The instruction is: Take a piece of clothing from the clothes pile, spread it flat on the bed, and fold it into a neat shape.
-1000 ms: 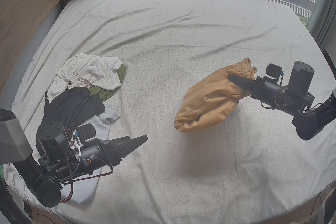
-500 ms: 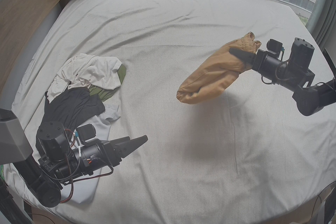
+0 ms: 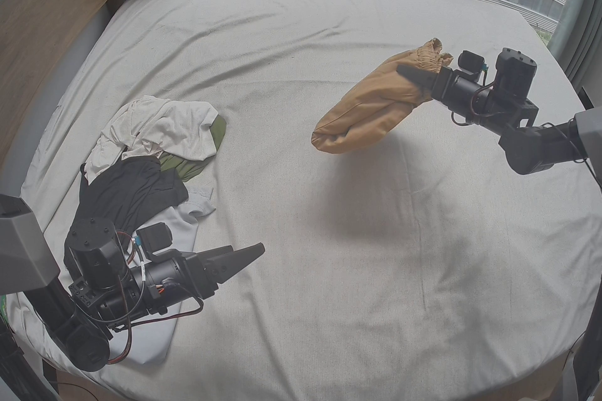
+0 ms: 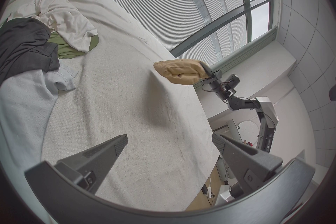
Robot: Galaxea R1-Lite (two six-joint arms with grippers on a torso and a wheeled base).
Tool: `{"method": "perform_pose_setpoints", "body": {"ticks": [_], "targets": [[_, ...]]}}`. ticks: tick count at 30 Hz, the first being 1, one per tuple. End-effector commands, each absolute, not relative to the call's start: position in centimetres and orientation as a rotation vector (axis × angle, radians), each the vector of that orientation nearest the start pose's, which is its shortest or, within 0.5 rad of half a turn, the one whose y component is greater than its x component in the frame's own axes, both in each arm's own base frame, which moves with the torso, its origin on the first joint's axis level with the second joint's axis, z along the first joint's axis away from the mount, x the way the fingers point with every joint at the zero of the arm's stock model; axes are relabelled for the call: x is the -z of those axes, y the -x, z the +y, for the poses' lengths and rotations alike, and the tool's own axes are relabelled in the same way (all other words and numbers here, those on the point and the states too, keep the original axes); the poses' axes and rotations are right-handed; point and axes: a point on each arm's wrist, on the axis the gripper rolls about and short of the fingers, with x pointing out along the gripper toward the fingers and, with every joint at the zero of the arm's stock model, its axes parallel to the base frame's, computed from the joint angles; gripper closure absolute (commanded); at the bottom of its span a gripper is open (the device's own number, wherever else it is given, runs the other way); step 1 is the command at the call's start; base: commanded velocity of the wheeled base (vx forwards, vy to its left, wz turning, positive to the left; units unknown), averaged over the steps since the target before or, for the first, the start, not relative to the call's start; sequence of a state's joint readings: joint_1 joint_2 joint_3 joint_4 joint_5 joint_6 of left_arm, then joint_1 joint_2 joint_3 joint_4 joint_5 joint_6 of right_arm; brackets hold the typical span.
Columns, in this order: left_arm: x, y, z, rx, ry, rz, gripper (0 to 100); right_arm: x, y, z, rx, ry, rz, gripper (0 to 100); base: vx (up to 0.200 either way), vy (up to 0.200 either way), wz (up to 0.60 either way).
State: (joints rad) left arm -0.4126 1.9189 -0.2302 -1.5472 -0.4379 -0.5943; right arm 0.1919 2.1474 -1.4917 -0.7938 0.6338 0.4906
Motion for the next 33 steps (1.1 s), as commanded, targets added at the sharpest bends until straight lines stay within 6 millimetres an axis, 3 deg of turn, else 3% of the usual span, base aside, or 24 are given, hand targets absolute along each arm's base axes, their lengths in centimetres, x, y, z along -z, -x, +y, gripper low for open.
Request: {"method": "perform_pose_setpoints", "body": {"ticks": [1,4,7,20,33], "targets": [[-8.4,-23.1,-11.2,0.779,0.559,0.4,0,-17.3,-45.8,9.9,-0.814,-0.452,0.153,100,0.0,0.0,0.0],[-8.4,-23.1,-11.2,0.778,0.559,0.401,0,-15.6,-46.5,9.3,-0.79,-0.458,0.181,100,0.0,0.0,0.0],[-8.4,-23.1,-11.1,0.779,0.559,0.4,0,-15.2,-46.6,8.5,-0.77,-0.46,0.189,100,0.0,0.0,0.0],[-8.4,-23.1,-11.2,0.781,0.559,0.399,0,-12.1,-43.6,5.2,-0.682,-0.423,0.303,100,0.0,0.0,0.0],[-8.6,-23.0,-11.2,0.784,0.558,0.391,0,-8.5,-41.5,5.0,-0.644,-0.441,0.416,100,0.0,0.0,0.0]]}}
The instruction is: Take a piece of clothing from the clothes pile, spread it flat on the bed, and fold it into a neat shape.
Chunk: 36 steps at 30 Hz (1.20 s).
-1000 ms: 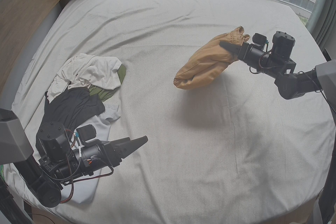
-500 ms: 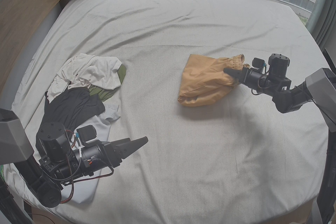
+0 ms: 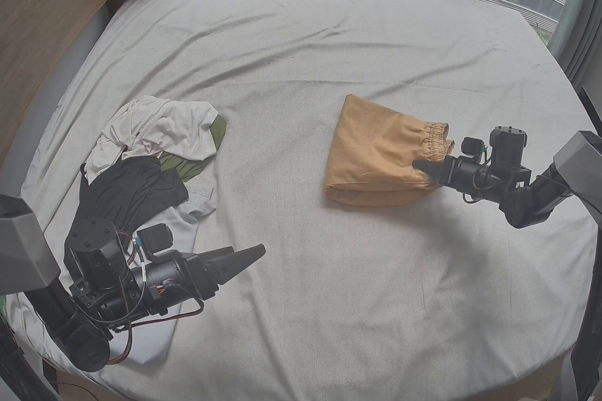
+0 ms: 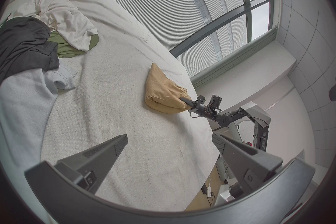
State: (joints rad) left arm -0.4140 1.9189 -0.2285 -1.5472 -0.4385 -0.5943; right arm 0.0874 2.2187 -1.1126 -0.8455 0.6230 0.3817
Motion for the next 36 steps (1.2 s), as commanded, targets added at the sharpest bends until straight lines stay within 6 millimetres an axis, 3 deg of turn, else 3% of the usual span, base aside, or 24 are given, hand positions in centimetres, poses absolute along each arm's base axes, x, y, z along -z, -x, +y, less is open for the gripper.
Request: {"method": "perform_pose_setpoints", "body": {"ticks": [1,6,7,13,19,21,22,24,30,33,36], "targets": [[-8.6,-23.0,-11.2,0.784,0.558,0.391,0,-8.1,-41.4,4.9,-0.64,-0.443,0.425,100,0.0,0.0,0.0],[-8.7,-23.0,-11.1,0.783,0.558,0.387,0,-7.6,-41.7,4.7,-0.636,-0.443,0.413,100,0.0,0.0,0.0],[-8.7,-23.0,-11.1,0.783,0.558,0.387,0,-7.6,-41.7,4.7,-0.635,-0.443,0.415,0,0.0,0.0,0.0],[-8.8,-23.0,-11.1,0.784,0.558,0.384,0,-7.3,-41.1,3.9,-0.567,-0.444,0.422,0,0.0,0.0,0.0],[-8.8,-23.1,-11.2,0.785,0.558,0.381,0,-8.1,-38.6,0.4,-0.47,-0.411,0.402,0,0.0,0.0,0.0],[-8.8,-23.1,-11.2,0.785,0.558,0.381,0,-8.1,-38.6,0.4,-0.47,-0.411,0.402,0,0.0,0.0,0.0],[-8.9,-23.1,-11.2,0.787,0.558,0.38,0,-9.1,-38.0,-1.4,-0.434,-0.408,0.356,0,0.0,0.0,0.0],[-9.0,-23.0,-11.2,0.789,0.558,0.374,0,-9.8,-37.9,-1.8,-0.429,-0.402,0.321,0,0.0,0.0,0.0],[-9.1,-23.0,-11.1,0.791,0.558,0.369,0,-12.2,-38.3,-1.3,-0.464,-0.415,0.209,0,0.0,0.0,0.0],[-9.2,-23.0,-11.2,0.791,0.558,0.368,0,-13.3,-38.7,-0.3,-0.506,-0.444,0.17,0,0.0,0.0,0.0],[-9.2,-23.1,-11.1,0.79,0.559,0.366,0,-14.2,-39.7,2.2,-0.577,-0.506,0.171,0,0.0,0.0,0.0]]}}
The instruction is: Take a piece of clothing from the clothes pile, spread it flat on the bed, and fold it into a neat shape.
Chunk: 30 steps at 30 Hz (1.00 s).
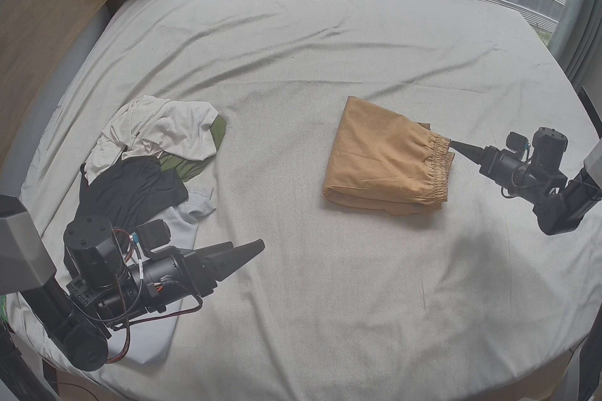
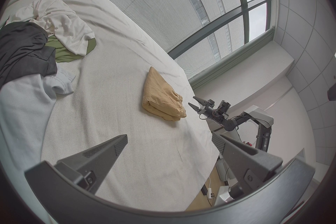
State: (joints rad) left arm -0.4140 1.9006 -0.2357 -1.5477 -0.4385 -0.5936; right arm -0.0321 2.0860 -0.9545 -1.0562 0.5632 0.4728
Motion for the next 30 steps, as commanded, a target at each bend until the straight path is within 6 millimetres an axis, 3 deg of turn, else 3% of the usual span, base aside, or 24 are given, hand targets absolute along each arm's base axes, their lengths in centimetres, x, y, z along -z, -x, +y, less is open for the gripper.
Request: {"method": "perform_pose_setpoints", "body": {"ticks": [1,10,21,24,27,30], "targets": [[-9.2,-23.1,-11.1,0.79,0.558,0.366,0,-14.0,-40.0,2.7,-0.588,-0.513,0.181,0,0.0,0.0,0.0],[-9.2,-23.1,-11.1,0.788,0.56,0.366,0,-9.9,-42.3,5.3,-0.607,-0.528,0.305,0,0.0,0.0,0.0],[-9.2,-23.1,-11.1,0.788,0.558,0.363,0,-8.0,-43.0,3.8,-0.562,-0.531,0.328,0,0.0,0.0,0.0],[-9.4,-23.1,-11.0,0.788,0.559,0.353,0,-8.6,-42.7,4.1,-0.573,-0.526,0.311,0,0.0,0.0,0.0],[-10.6,-23.0,-10.9,0.8,0.563,0.305,0,-11.8,-40.8,4.5,-0.6,-0.507,0.242,0,0.0,0.0,0.0],[-13.1,-21.9,-10.5,0.831,0.571,0.207,0,-16.4,-35.8,5.2,-0.652,-0.484,0.164,0,0.0,0.0,0.0]]}}
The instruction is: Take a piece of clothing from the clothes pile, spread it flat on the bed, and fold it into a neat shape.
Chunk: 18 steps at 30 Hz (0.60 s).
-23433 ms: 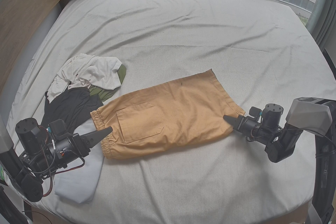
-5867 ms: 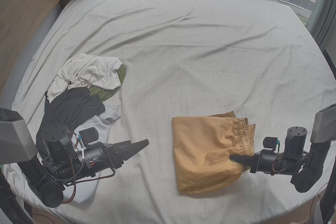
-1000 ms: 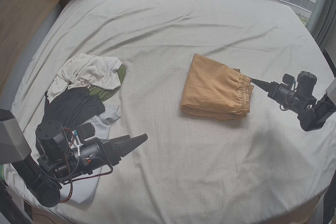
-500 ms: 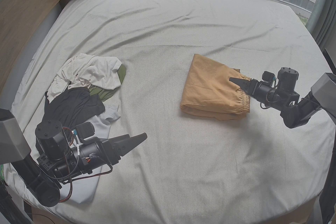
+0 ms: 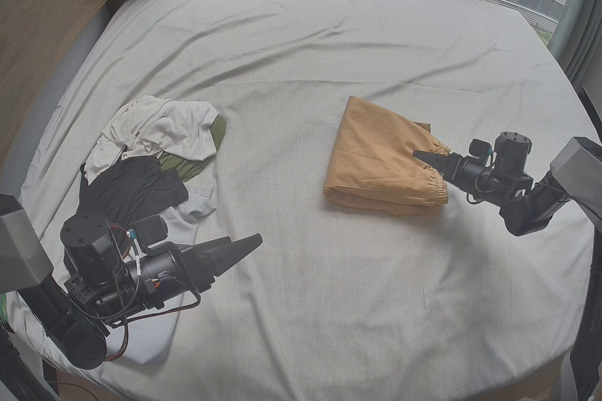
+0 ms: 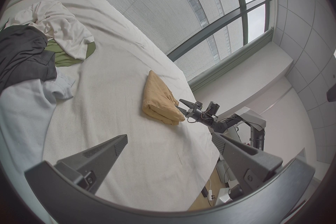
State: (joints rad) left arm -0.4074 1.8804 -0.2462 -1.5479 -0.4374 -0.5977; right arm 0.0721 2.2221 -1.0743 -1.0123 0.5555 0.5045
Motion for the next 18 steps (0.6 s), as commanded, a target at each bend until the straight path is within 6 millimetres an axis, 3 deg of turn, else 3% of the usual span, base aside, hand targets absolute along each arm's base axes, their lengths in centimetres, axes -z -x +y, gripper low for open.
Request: {"method": "perform_pose_setpoints", "body": {"ticks": [1,6,7,8,9,12,18], "targets": [[-13.9,-21.4,-10.2,0.839,0.569,0.172,0,-17.6,-34.0,5.1,-0.661,-0.477,0.142,0,0.0,0.0,0.0],[-17.4,-17.3,-8.6,0.885,0.564,0.026,0,-21.5,-24.9,4.1,-0.683,-0.401,0.036,0,0.0,0.0,0.0],[-17.4,-17.3,-8.6,0.885,0.564,0.026,0,-21.5,-24.9,4.1,-0.683,-0.401,0.036,0,0.0,0.0,0.0],[-17.6,-15.3,-7.9,0.899,0.563,0.02,0,-22.0,-20.8,3.6,-0.687,-0.383,0.013,0,0.0,0.0,0.0],[-17.5,-14.2,-7.7,0.911,0.562,0.028,0,-22.2,-18.8,3.4,-0.688,-0.375,0.003,0,0.0,0.0,0.0],[-16.6,-11.1,-6.7,0.936,0.561,0.061,0,-21.4,-13.9,2.8,-0.68,-0.338,0.029,0,0.0,0.0,0.0],[-16.6,-6.7,-4.4,0.927,0.549,0.067,0,-19.8,-5.1,2.1,-0.77,-0.29,-0.016,0,0.0,0.0,0.0]]}}
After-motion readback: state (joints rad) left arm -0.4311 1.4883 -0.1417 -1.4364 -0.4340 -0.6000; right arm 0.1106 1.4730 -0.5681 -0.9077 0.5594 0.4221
